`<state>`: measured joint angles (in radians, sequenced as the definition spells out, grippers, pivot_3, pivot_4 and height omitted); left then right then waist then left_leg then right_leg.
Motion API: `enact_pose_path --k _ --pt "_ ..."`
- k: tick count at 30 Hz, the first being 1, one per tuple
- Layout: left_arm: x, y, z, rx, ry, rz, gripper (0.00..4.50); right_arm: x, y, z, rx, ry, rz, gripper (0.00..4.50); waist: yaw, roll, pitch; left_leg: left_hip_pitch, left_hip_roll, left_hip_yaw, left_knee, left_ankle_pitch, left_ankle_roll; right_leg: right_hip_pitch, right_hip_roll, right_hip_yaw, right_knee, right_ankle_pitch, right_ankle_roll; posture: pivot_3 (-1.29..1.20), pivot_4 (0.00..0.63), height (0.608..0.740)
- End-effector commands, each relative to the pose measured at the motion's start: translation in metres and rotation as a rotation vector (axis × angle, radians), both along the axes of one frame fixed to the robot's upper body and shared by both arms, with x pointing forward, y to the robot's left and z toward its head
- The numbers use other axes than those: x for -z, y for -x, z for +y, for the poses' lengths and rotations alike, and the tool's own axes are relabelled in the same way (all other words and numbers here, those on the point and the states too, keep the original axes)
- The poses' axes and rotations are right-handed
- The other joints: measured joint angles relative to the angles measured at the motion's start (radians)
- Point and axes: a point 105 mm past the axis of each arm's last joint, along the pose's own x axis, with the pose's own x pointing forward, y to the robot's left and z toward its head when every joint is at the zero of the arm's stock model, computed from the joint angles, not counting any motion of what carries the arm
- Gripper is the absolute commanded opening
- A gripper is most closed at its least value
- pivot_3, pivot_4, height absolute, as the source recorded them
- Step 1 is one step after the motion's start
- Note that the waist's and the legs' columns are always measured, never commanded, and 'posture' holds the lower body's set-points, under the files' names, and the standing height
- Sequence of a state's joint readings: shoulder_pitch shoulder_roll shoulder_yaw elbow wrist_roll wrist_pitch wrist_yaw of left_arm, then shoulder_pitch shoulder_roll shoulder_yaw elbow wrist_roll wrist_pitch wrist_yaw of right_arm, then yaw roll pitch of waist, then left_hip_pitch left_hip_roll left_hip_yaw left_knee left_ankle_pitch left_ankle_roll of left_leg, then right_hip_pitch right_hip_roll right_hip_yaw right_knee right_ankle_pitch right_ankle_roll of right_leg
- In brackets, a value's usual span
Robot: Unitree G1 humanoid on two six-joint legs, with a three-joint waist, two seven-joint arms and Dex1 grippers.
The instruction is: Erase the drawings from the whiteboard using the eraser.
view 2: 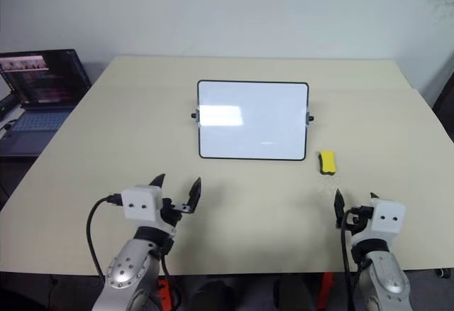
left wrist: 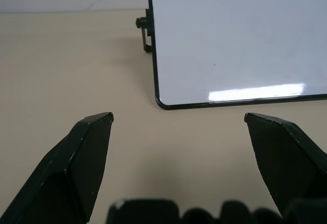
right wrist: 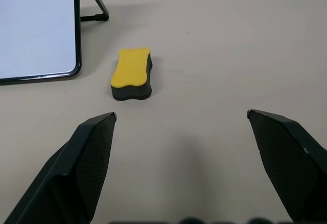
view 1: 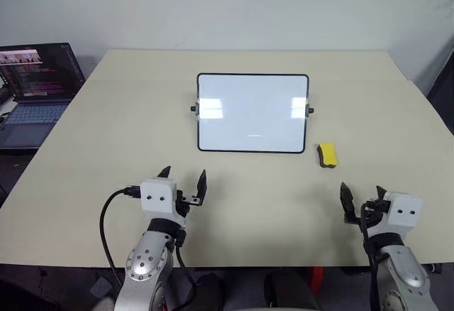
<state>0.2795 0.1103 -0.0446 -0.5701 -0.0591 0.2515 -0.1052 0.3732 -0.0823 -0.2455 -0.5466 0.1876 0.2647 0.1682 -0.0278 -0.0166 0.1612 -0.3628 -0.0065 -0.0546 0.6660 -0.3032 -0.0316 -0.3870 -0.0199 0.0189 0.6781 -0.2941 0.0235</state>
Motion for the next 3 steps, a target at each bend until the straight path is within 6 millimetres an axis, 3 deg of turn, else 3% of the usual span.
enact_pose_path --k 1,3 --pt "-0.0036 0.0019 -0.0055 0.017 0.005 -0.026 4.50 -0.0088 0.0009 -0.0056 0.002 0.025 -0.044 4.46 0.000 0.000 0.000 0.000 0.000 0.000 0.000 0.000 0.000 0.000 0.000 0.000 0.000 0.000 0.000 0.00 0.150 0.740" --pt "-0.0027 0.0036 -0.0060 0.021 0.007 -0.022 4.50 -0.0080 -0.0008 -0.0021 0.000 0.037 -0.041 4.46 0.000 0.000 0.000 0.000 0.000 0.000 -0.001 0.000 0.000 0.000 0.000 0.000 0.000 0.000 0.000 0.00 0.150 0.740"
